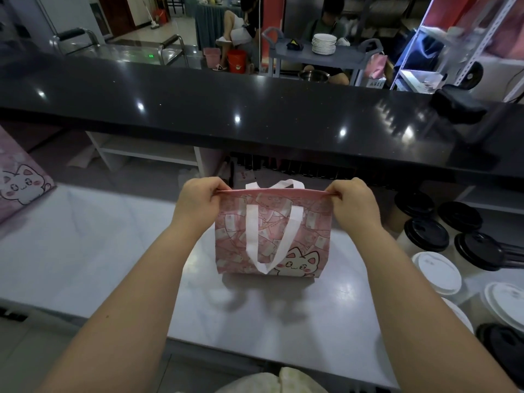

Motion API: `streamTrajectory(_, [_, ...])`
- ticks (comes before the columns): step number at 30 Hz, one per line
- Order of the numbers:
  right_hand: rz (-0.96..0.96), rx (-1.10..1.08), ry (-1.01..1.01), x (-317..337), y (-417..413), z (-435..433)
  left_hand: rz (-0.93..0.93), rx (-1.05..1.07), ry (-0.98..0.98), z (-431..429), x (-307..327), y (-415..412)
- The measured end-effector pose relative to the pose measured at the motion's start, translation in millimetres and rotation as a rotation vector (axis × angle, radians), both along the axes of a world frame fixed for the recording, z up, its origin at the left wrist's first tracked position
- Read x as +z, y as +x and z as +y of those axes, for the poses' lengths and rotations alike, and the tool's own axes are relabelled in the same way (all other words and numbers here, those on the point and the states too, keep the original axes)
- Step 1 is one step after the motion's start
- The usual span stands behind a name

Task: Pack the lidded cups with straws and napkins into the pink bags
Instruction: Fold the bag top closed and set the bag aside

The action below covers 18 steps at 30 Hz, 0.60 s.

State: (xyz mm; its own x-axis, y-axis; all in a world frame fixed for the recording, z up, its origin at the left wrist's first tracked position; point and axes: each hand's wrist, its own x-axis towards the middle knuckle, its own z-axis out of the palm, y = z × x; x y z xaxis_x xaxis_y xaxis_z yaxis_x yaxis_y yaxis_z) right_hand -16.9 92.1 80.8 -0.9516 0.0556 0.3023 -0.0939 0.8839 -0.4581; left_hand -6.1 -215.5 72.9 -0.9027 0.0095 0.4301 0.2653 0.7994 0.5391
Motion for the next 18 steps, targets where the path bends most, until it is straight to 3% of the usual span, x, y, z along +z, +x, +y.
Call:
streamTrajectory(4, [0.08, 0.026, -0.161, -11.8, 4.5, 0.0, -0.027, 0.036, 0.172, -0.4, -7.4, 3.1])
streamTrajectory(8, [-0.002, 0.001, -0.582, -33.8, 20.3, -4.1, -0.113, 0.036, 0.497, -1.1, -24.8, 19.9])
streamTrajectory(12, [-0.112, -0.002, -0.821, -75.3, 48.8, -9.1, -0.212, 0.129, 0.786, 4.4, -67.7, 47.5])
streamTrajectory(18, [-0.219, -0.068, -1.08, -114.5, 73.3, -14.6, -0.344, 0.172, 0.839, 0.9, -117.2, 73.9])
